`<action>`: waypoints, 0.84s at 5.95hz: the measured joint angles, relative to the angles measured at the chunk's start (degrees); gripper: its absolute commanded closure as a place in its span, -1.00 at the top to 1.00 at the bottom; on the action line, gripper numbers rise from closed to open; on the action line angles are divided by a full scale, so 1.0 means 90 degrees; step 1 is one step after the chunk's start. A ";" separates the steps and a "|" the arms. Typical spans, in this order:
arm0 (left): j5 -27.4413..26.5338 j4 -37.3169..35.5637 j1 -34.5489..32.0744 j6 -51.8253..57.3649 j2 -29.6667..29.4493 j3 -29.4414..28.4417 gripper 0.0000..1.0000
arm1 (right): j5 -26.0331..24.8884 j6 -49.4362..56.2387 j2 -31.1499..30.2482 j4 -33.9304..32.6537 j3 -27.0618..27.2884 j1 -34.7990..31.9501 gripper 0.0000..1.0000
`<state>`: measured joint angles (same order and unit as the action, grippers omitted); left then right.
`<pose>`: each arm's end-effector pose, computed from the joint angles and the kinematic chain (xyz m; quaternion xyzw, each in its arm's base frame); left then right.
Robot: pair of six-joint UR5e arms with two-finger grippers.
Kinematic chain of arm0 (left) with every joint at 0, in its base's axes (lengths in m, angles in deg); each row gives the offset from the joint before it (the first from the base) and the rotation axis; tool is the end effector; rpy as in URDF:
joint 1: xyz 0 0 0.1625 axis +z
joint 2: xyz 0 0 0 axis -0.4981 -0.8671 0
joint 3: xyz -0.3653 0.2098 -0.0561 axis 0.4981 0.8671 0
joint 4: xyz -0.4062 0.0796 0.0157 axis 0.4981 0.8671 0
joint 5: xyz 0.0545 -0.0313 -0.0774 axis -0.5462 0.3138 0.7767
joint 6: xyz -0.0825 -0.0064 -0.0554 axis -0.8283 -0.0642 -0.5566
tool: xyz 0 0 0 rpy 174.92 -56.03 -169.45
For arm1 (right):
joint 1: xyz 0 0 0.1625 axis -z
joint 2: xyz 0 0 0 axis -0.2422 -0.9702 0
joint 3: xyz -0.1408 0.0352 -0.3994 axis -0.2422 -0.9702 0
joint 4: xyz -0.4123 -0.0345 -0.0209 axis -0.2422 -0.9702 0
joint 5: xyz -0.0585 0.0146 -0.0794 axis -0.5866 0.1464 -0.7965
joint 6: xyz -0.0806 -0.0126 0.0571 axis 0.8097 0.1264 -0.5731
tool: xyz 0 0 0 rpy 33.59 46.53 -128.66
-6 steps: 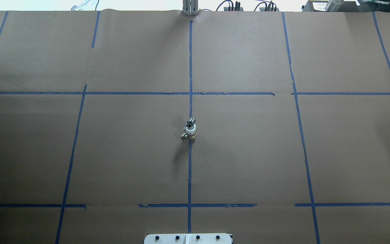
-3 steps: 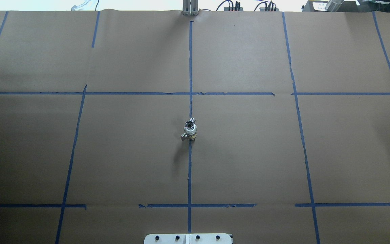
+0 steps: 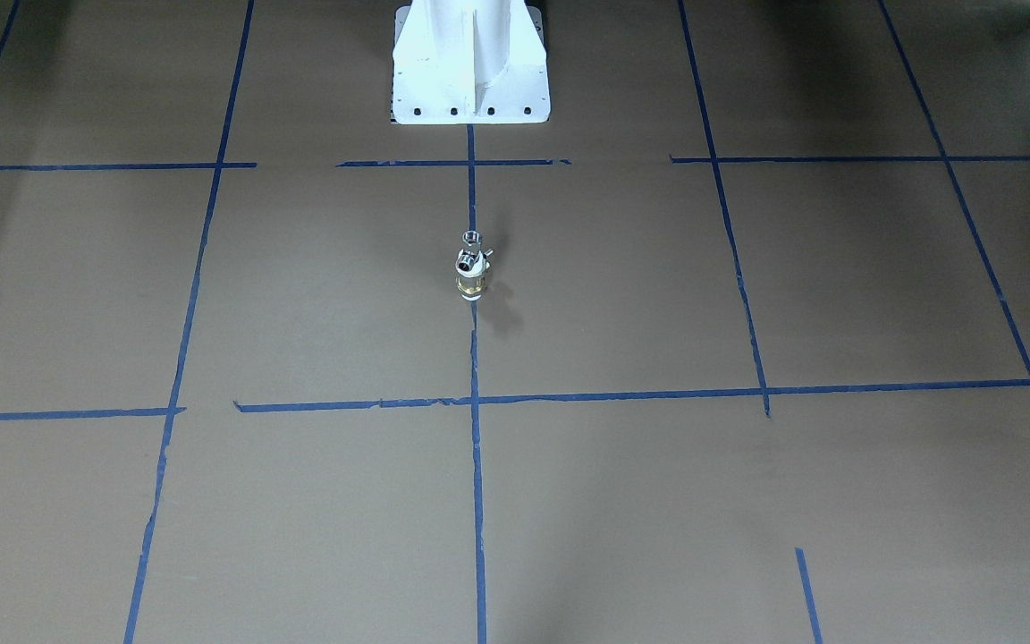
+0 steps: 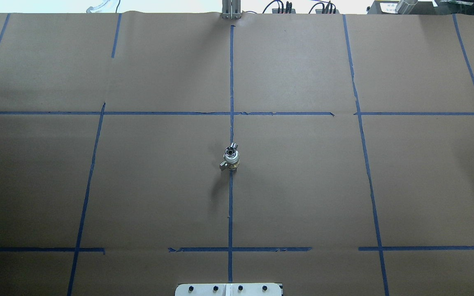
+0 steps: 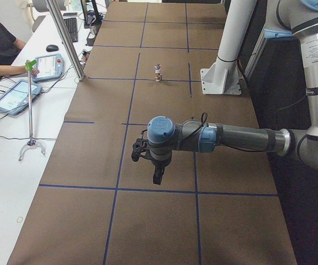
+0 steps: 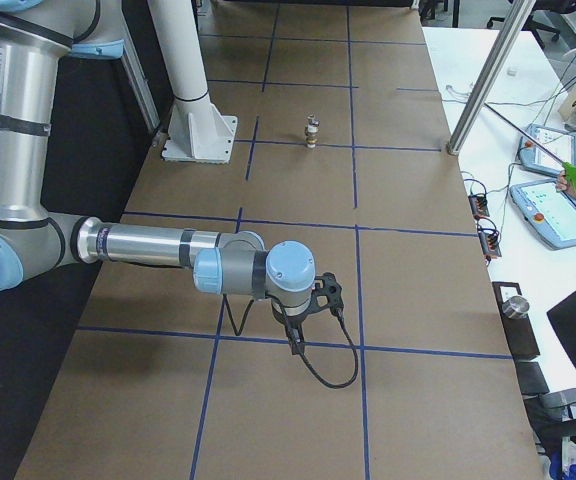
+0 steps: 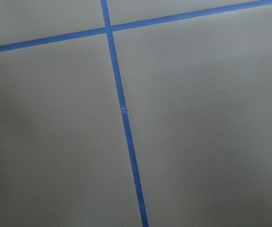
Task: Assemble PPR valve and pipe with both arms
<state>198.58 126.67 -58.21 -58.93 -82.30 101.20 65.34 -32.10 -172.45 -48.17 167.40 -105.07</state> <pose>-0.0484 -0.3810 0.5995 0.0261 0.3940 0.0741 0.9157 0.0681 -0.3986 0.6601 0.0576 -0.3926 -0.1229 0.9097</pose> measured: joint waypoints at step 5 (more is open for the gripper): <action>-0.0215 -0.0426 0.0025 -0.0028 -0.0142 -0.0064 1.00 | 0.0023 0.0008 -0.0007 0.0000 0.0010 0.0000 1.00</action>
<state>196.65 122.84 -57.98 -59.18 -83.57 100.62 65.54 -32.03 -172.51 -48.17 167.50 -105.07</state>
